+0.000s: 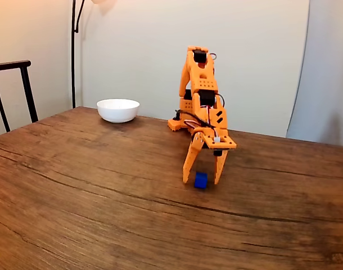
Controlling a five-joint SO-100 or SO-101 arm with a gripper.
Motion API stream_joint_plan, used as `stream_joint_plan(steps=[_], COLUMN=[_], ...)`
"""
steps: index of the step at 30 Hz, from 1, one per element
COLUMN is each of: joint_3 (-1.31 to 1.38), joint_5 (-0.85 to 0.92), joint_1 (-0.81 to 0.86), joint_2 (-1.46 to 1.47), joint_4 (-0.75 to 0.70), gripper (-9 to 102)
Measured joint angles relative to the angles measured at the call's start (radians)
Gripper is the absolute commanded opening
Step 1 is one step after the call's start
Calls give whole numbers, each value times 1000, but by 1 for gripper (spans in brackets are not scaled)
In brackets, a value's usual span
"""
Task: Grasp the cube and drop it in the bowl
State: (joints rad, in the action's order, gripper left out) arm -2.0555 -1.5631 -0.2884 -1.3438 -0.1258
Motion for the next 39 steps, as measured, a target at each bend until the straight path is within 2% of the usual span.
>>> stream_joint_plan(steps=[8,20,29,35,39], joint_3=[51,80,92,176,212], joint_5=[2,-37,-81,-186,-273], joint_1=[0,8,8,12,80], joint_2=[49,49,48,-34,-176], joint_4=[6,-97,-120,-380,-578], gripper=[34,10,7,7,7])
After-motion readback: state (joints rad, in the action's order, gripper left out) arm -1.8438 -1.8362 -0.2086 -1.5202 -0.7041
